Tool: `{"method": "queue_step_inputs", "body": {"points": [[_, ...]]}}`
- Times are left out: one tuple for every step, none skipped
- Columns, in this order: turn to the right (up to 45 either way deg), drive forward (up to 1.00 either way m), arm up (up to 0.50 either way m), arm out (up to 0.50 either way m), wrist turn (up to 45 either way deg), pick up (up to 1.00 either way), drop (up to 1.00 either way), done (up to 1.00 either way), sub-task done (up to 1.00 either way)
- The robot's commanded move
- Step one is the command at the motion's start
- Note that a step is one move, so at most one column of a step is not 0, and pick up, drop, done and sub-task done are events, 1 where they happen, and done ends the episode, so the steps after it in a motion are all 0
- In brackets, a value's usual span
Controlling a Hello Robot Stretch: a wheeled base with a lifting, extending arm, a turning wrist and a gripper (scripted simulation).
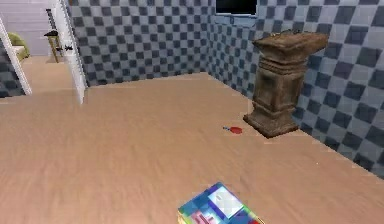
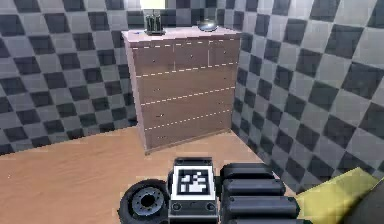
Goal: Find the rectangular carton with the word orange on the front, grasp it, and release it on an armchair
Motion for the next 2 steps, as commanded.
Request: {"method": "queue_step_inputs", "body": {"points": [[-45.0, 0.00, 0.00, 0.00, 0.0, 0.00, 0.00, 0.00, 0.00], [-45.0, 0.00, 0.00, 0.00, 0.0, 0.00, 0.00, 0.00, 0.00]]}}
